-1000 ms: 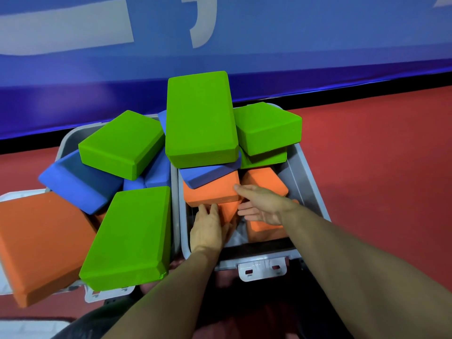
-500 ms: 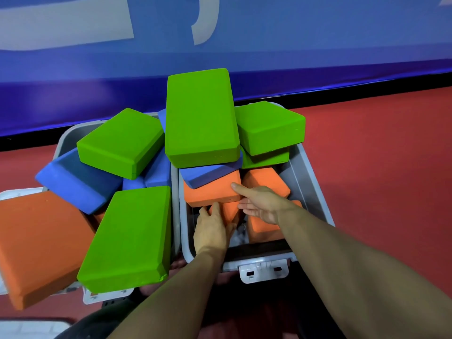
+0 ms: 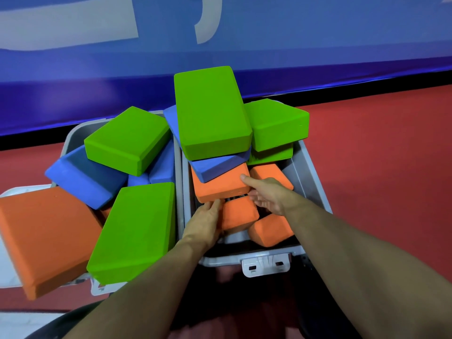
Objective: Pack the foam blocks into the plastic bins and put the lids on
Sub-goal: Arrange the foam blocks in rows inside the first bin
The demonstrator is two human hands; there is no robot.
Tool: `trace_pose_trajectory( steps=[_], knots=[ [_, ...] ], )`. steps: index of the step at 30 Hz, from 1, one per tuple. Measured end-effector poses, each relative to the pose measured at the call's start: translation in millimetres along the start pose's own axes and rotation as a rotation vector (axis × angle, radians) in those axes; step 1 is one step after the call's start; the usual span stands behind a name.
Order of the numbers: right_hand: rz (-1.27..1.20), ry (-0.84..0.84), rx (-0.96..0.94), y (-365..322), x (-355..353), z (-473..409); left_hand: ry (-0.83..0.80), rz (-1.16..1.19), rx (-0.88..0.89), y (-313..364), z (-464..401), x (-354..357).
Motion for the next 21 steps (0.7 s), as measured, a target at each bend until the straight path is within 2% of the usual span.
trace_pose_trajectory(
  steps=[4, 8, 11, 15, 18, 21],
  knots=[
    [0.090, -0.039, -0.048, 0, 0, 4, -0.039, -0.051, 0.012, -3, 1, -2],
    [0.336, -0.094, -0.167, 3, -22, 12, -0.061, -0.068, -0.036, -3, -2, 0],
    [0.564, -0.241, -0.256, 5, -37, 20, -0.062, -0.084, -0.047, -3, -4, 2],
    [0.803, -0.518, -0.246, 16, -34, 30, -0.029, -0.085, -0.049, -2, -5, 3],
    [1.124, -0.596, -0.239, 28, -33, 32, -0.010, -0.077, -0.065, 0, -3, 3],
    [1.206, -0.657, -0.301, 35, -35, 34, 0.000, -0.128, -0.083, 2, -3, 4]
  ],
)
Point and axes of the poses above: each hand's wrist, its own z-axis away from the middle knuckle, its own x-axis out of the palm, y = z × x, the point moved 7 cm from there along -z, towards the middle knuckle, and after that the axes turned 13 degrees about -x, right-handed, at the moved point
